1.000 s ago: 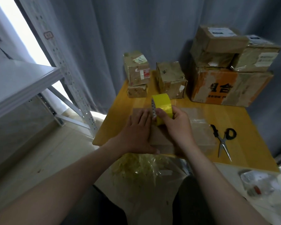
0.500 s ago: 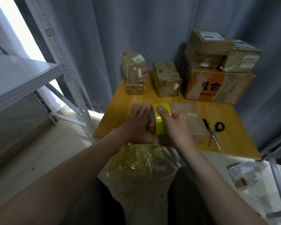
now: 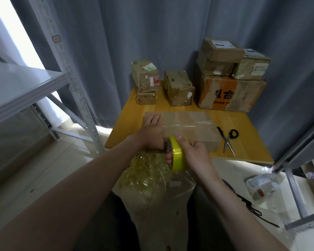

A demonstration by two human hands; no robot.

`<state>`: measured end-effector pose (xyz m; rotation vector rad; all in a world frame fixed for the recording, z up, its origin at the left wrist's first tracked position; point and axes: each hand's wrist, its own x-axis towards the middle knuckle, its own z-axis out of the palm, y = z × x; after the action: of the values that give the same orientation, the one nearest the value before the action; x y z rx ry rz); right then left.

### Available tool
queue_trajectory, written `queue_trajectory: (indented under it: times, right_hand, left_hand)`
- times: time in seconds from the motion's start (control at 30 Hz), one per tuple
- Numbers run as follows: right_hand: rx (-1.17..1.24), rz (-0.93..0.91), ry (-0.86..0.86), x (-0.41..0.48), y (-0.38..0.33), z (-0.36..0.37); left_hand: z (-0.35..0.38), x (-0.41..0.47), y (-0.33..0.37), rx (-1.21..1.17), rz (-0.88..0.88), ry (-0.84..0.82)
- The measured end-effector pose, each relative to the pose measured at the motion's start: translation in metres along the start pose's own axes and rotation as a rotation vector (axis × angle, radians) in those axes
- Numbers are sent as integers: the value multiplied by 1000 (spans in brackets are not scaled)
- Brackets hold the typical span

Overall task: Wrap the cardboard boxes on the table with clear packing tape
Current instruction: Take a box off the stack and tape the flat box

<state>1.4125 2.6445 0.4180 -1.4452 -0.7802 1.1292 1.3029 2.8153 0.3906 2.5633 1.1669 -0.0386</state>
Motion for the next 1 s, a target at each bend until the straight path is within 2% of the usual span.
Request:
queue_trajectory:
  times: [0.17,0.3,0.47,0.57,0.63,0.73,0.8,0.9,1.0]
  right_hand:
    - [-66,21,15,-3,13,-1]
    - [-52,99,15,-7,32,2]
    - [-70,77,60,-1,48,1]
    - [-334,9,160,7,53,-8]
    - [-363,-76,166,9,51,-14]
    - [-579,-378,242,7,33,-20]
    - [-790,-520,119,7,17,-15]
    - [-1188,-419,-242,14,7,2]
    - [-1327,-353,-319,26,9,9]
  left_hand:
    - [-2,5,-2,32,-24,-76]
    - [-2,6,-2,36,-32,-87]
    - [-1,7,-4,42,-17,-67]
    - [-1,5,-4,51,9,-44]
    - [-2,5,-5,58,18,-31]
    - [1,5,-6,63,24,-21]
    - [1,4,-6,61,30,-27]
    - [0,1,-5,31,49,-27]
    - [6,2,-12,51,71,3]
